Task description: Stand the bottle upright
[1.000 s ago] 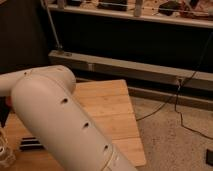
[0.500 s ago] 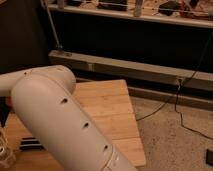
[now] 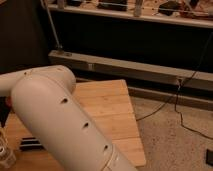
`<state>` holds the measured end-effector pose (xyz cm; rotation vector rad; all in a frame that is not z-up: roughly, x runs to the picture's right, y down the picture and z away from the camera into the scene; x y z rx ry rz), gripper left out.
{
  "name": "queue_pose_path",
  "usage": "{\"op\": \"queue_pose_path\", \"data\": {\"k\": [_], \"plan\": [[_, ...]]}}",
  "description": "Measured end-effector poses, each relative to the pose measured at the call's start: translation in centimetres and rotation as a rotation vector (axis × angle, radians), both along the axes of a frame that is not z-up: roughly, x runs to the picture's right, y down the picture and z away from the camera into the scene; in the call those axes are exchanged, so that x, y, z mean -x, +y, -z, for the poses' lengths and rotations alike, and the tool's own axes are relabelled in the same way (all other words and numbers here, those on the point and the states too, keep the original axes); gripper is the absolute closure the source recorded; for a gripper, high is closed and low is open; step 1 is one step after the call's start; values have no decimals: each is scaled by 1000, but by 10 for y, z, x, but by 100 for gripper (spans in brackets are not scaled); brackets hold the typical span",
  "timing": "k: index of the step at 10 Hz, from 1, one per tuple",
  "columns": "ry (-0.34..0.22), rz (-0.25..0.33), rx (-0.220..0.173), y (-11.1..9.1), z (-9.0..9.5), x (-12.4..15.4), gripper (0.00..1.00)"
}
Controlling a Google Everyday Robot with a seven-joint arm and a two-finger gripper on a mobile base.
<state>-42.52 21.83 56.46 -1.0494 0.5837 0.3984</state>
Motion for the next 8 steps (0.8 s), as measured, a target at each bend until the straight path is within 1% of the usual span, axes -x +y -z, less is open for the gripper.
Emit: {"op": "queue_pose_path", "data": {"k": [6, 7, 8], "plan": [[0, 0, 0, 0, 0, 0, 97], [0, -1, -1, 0, 0, 0, 96], [-5, -6, -13, -4, -1, 2, 93]]}}
